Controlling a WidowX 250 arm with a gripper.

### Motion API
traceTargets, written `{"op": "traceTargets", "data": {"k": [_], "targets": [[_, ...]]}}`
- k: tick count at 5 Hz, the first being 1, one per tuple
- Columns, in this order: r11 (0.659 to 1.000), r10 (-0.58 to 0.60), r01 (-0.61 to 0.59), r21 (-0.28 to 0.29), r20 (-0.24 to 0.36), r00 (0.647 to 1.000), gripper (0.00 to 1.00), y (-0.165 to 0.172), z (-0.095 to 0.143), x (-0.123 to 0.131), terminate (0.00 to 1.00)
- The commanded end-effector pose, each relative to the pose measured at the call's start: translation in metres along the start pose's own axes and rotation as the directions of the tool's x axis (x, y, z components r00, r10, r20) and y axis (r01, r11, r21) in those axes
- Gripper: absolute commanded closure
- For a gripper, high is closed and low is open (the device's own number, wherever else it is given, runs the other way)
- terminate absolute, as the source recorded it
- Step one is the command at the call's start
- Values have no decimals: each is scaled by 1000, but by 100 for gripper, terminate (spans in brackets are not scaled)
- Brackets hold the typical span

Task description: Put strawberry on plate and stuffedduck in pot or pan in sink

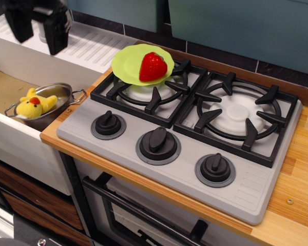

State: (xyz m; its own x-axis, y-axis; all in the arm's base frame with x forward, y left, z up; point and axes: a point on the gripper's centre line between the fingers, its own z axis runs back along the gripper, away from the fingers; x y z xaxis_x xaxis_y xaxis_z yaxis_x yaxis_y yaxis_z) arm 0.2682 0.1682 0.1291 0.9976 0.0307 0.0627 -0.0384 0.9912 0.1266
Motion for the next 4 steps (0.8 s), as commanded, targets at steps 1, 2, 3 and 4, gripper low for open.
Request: {"op": "traceTargets", "data": {"k": [1,2,3,4], "targets": [[999,3,-6,41,71,997,0,2,23,8,0],[999,3,-6,41,71,997,0,2,23,8,0],[999,3,-6,41,71,997,0,2,23,8,0],[999,3,-6,41,71,997,0,2,23,8,100]]}}
